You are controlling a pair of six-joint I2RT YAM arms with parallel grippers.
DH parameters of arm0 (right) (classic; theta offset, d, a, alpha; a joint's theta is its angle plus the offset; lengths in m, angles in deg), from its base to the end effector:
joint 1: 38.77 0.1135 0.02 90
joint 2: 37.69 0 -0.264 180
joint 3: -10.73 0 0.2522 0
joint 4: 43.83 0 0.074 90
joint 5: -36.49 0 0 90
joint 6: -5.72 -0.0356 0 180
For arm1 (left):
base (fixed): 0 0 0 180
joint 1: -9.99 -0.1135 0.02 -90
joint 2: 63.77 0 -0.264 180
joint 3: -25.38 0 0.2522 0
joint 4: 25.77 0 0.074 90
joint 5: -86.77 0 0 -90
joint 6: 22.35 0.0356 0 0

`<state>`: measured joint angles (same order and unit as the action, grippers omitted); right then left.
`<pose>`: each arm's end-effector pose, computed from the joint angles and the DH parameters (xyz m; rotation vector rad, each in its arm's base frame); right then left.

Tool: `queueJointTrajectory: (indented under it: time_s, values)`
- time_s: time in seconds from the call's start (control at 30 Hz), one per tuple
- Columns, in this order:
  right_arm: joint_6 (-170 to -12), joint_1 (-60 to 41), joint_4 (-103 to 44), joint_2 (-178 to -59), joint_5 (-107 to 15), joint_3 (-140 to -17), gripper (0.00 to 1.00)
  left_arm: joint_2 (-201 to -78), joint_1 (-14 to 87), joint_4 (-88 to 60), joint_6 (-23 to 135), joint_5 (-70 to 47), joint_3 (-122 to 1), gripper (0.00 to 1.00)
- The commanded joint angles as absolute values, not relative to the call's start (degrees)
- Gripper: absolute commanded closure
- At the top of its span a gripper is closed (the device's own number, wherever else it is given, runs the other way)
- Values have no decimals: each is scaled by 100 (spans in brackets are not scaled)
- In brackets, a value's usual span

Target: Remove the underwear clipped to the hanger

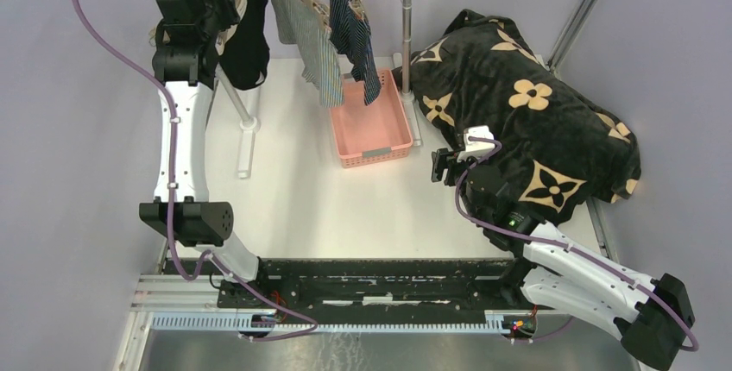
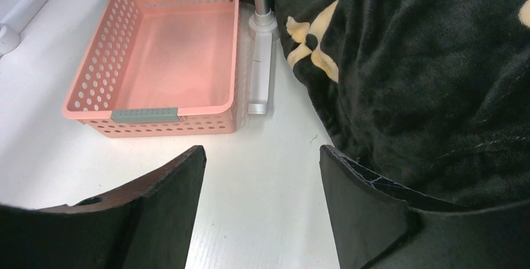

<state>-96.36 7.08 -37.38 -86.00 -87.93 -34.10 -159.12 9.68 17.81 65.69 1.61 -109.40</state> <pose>0.1523 0.1280 0.2775 -0.0689 1.7173 0.2260 0.3486 0.0049 0.5286 -0.0970 1.6403 0.0474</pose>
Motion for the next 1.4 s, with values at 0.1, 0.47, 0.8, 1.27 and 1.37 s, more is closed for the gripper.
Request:
queueJointTrajectory:
  time_s: [0.1, 0.47, 0.8, 1.27, 1.37]
  values:
    - [-9571, 713, -4069, -8482, -8711, -3628, 23, -16052, 937, 1528, 6768, 19, -11033, 62]
    - [-9537, 713, -4118, -8402, -8661, -3565, 23, -16068, 938, 1364, 6738, 14, -10886, 94]
    - [-9510, 711, -4143, -8500, -8664, -3555, 23, -15644, 938, 656, 6563, -371, -10833, 97]
    - [-9501, 711, -4221, -8517, -8647, -3522, 23, -14805, 938, -168, 6396, -420, -9684, 97]
    - [-9511, 711, -4196, -8587, -8634, -3560, 23, -14579, 938, -62, 6369, -447, -9302, 97]
